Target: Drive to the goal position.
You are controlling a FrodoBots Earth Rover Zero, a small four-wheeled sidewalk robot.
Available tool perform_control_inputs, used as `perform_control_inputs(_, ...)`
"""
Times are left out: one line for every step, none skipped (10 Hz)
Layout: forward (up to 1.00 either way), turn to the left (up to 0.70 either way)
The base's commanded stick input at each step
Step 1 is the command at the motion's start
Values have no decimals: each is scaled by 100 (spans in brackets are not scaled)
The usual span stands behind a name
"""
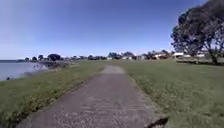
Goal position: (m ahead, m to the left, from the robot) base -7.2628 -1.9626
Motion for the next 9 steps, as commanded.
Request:
perform_control_inputs(70, 0)
perform_control_inputs(70, 0)
perform_control_inputs(70, 0)
perform_control_inputs(70, 0)
perform_control_inputs(70, 0)
perform_control_inputs(70, 0)
perform_control_inputs(70, 0)
perform_control_inputs(70, 0)
perform_control_inputs(70, 0)
